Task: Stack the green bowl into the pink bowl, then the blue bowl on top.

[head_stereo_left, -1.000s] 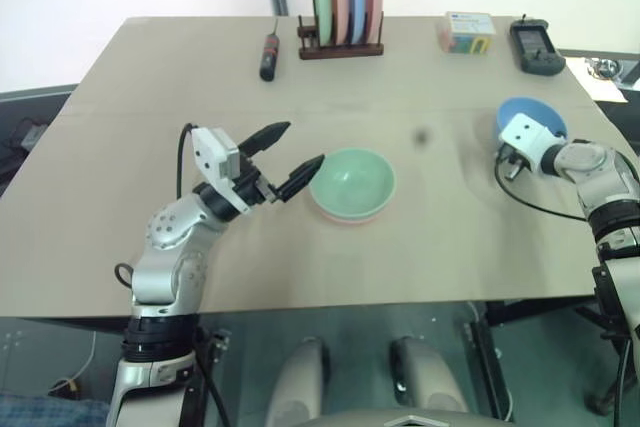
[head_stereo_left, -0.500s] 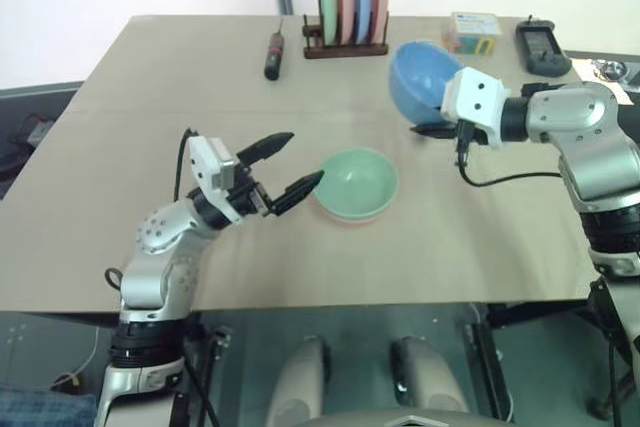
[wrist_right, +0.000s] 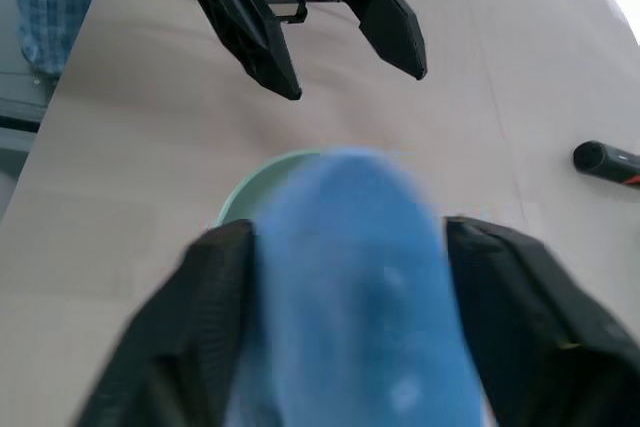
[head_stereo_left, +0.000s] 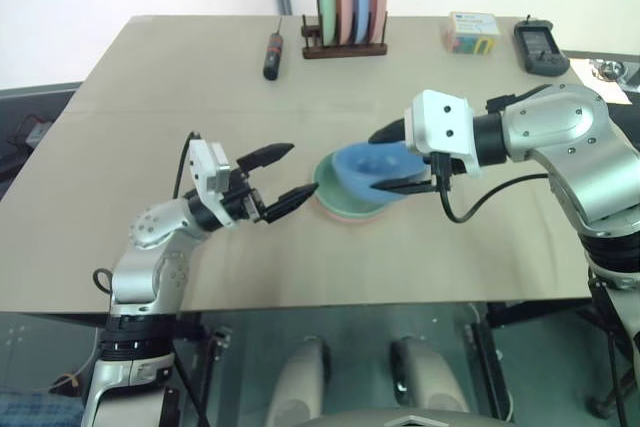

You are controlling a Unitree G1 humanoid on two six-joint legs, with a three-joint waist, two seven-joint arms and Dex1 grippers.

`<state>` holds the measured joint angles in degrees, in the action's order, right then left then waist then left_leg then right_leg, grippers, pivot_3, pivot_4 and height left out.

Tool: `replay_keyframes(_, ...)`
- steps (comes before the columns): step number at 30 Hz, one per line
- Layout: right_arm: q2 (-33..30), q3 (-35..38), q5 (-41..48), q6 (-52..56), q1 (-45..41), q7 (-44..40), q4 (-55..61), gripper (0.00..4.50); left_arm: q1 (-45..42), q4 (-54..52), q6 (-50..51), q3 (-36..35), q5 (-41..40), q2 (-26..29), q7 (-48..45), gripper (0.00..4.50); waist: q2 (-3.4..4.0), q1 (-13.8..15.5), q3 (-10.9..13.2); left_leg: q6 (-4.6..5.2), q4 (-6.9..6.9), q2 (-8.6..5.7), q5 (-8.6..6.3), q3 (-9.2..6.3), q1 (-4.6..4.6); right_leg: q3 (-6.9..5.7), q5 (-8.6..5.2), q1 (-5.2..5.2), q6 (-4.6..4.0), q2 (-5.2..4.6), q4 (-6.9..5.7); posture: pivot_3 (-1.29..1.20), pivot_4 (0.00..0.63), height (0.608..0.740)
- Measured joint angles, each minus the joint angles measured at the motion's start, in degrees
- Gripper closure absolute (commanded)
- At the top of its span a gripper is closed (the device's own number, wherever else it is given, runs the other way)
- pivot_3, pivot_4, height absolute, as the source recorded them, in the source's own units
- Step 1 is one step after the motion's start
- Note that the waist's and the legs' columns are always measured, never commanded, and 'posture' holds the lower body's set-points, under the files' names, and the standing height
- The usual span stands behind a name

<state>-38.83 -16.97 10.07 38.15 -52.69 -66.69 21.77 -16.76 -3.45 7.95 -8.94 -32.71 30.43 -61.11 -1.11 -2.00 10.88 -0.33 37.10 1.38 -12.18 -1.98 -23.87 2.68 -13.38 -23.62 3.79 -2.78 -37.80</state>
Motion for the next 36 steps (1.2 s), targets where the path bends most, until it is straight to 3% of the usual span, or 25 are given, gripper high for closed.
replay_keyframes(11,-1.3,7.0,2.4,4.8,0.0,6.9,0.0,0.05,-0.7,2.2,-1.4,0.0,0.2,-0.1,-1.3,0.00,0.00,0.0,0.0,0.00,-0.01,0.00,0.00,0.00,-0.02,0.00,0.00,0.00,0.00,0.00,0.01,0.00,0.150,0.740)
replay_keyframes(16,-4.8,14.1,5.0,2.8,12.0,7.1,0.2,0.05,0.1,2.1,1.8,-0.3,1.0,2.4,1.0,0.00,-0.09,0.3,0.0,0.01,-0.04,-0.01,0.00,0.01,-0.06,0.00,0.00,0.01,0.01,-0.02,0.11,0.00,0.150,0.740)
replay_keyframes(17,-5.4,17.4,7.0,1.1,18.0,6.0,0.1,0.05,1.1,1.9,3.4,-0.8,1.1,3.4,2.3,0.00,-0.08,0.3,0.0,0.01,-0.07,-0.01,-0.01,0.03,-0.07,0.02,0.00,0.00,0.01,-0.02,0.14,0.00,0.150,0.740)
replay_keyframes(25,-5.8,31.1,12.6,-17.0,37.0,-0.6,-8.3,0.05,7.2,-3.1,7.0,-4.2,1.7,6.6,7.5,0.00,-0.08,-0.1,0.0,0.01,-0.07,0.02,-0.01,0.12,0.06,0.10,-0.02,0.04,0.03,0.00,0.08,0.00,0.150,0.740)
replay_keyframes(30,-6.3,34.0,12.7,-27.7,40.2,-4.9,-20.5,0.05,12.2,-7.0,7.2,-7.7,1.7,8.3,9.1,0.00,-0.08,-0.2,0.0,0.01,-0.06,0.05,0.00,0.16,0.09,0.13,-0.07,0.04,-0.07,0.01,0.08,0.00,0.150,0.740)
replay_keyframes(36,-6.5,35.6,14.1,-35.2,40.7,-8.3,-27.3,0.05,15.2,-9.5,7.2,-10.4,1.7,8.8,10.0,0.00,-0.07,-0.2,0.0,0.01,-0.05,0.04,0.00,0.17,0.10,0.15,-0.12,0.05,-0.14,0.01,0.07,0.00,0.150,0.740)
